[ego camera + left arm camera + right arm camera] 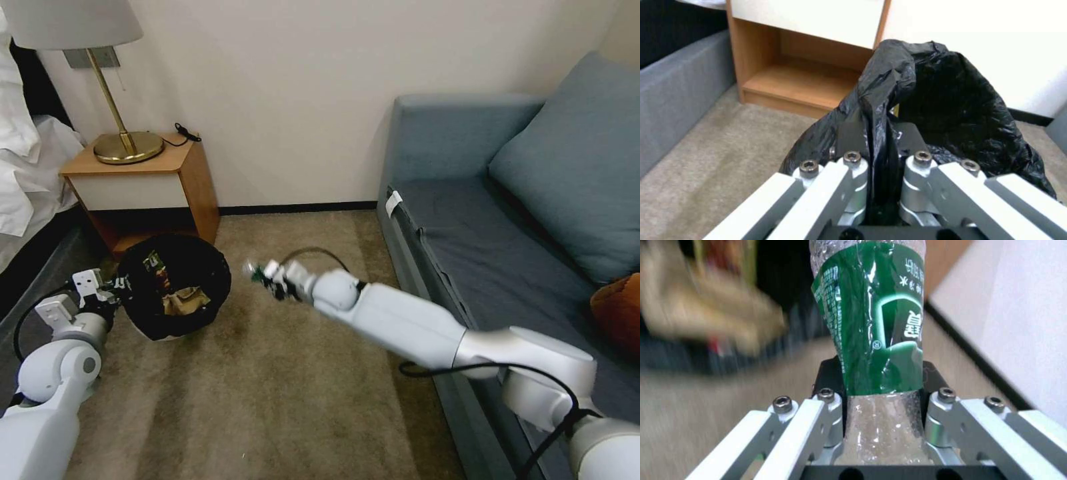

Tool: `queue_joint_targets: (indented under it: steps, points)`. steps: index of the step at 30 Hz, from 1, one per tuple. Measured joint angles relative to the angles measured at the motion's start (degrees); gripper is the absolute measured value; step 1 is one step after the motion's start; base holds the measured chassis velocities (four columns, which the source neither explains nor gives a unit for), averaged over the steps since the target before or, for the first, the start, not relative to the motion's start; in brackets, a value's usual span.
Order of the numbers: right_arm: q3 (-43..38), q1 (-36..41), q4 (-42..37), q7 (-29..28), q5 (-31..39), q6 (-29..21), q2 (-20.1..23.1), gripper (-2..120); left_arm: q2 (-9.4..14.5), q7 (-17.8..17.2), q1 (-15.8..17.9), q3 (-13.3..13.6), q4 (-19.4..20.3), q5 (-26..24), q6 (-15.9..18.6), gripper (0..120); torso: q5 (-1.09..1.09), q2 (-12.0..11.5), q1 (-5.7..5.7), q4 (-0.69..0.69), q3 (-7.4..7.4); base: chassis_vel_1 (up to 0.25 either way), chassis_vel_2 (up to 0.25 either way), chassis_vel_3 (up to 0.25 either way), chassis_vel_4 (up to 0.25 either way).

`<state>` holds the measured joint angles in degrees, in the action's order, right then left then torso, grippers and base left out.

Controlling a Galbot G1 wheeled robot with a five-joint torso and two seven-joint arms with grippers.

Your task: Pick up the trash bin, then pick up the garbage on the floor and place it into the trash bin.

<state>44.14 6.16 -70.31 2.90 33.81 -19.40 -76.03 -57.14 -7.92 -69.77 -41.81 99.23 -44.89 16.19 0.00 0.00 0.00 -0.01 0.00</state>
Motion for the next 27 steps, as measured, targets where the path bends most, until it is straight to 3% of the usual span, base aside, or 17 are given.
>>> queue_joint_targets:
  steps: [7, 12, 20, 25, 27]
  points:
    - [-0.1, -3.6, -3.5, 1.0, 8.5, 1.9, -3.1, 22, -0.9, 1.3, 0.1, 0.8, -0.2, 0.4, -0.7, 5, 0.0, 0.0, 0.0, 0.01, 0.0, 0.0, 0.0, 0.0, 0.0]
    - [0.9, -3.1, -2.3, -2.1, 14.6, 4.8, -7.3, 22, -1.1, 2.0, 0.5, 1.5, -0.3, 0.3, -1.0, 5, 0.0, 0.0, 0.0, 0.02, 0.0, 0.0, 0.0, 0.0, 0.0]
    - [3.0, -1.7, 6.6, -6.0, 14.1, 10.6, -13.9, 22, -2.3, 2.8, 1.2, 2.7, -1.2, 0.6, -1.4, 5, -0.01, 0.0, 0.0, 0.02, 0.0, 0.0, 0.0, 0.0, 0.0]
    - [4.1, 0.0, 7.3, -9.1, 13.2, 11.3, -13.1, 22, -3.2, 2.9, 1.2, 3.1, -1.1, 0.7, -1.5, 5, 0.0, 0.0, 0.0, -0.01, 0.0, 0.0, 0.0, 0.0, 0.0]
    - [4.2, 1.0, 7.1, -10.1, 12.6, 11.2, -12.7, 32, -3.6, 3.0, 1.2, 3.2, -1.1, 0.7, -1.5, 5, 0.0, 0.0, 0.0, -0.01, 0.0, 0.0, 0.0, 0.0, 0.0]
